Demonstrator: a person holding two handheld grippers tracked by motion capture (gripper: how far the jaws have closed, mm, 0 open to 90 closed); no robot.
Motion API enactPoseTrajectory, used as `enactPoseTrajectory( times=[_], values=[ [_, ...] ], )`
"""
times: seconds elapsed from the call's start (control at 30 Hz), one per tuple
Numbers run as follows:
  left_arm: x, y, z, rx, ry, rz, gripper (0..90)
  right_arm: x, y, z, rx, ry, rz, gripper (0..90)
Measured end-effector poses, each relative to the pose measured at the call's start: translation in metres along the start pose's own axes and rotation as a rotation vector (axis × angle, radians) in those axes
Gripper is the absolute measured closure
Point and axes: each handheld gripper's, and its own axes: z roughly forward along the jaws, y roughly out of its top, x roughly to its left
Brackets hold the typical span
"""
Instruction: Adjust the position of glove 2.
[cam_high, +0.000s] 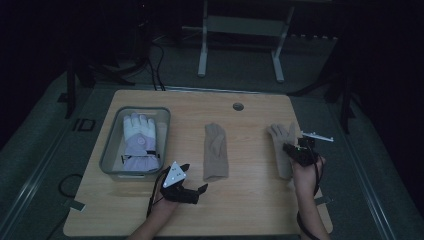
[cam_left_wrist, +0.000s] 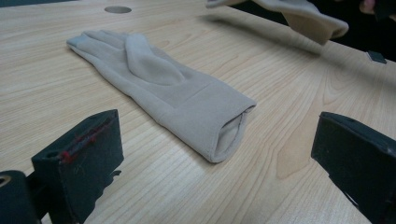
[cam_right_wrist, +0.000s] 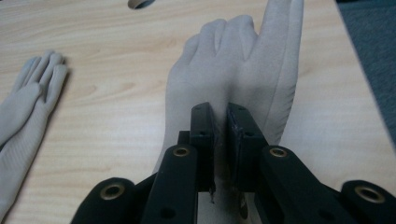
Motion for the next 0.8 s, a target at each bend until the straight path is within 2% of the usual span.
enactPoseTrajectory(
  times=[0.2, 0.4, 0.57, 0.73, 0.8],
  values=[
    [0.000, 0.000, 0.000, 0.000, 0.001, 0.001, 2.3, -0.001, -0.024, 0.007, 0.043, -0.011, -0.029, 81.3],
    [0.000, 0.000, 0.000, 0.001, 0.001, 0.000, 2.3, -0.006, -0.043, 0.018, 0.067, -0.041, -0.007, 80.6],
    [-0.001, 0.000, 0.000, 0.002, 0.004, 0.006, 2.3, -0.007, -0.046, 0.016, 0.057, -0.024, -0.002, 73.7],
    [-0.001, 0.000, 0.000, 0.001, 0.002, 0.004, 2.3, -0.009, -0.046, 0.010, 0.066, 0.012, -0.014, 62.9],
    [-0.001, 0.000, 0.000, 0.002, 0.003, 0.005, 2.3, -0.011, -0.045, 0.007, 0.066, 0.035, -0.049, 58.0]
  ],
)
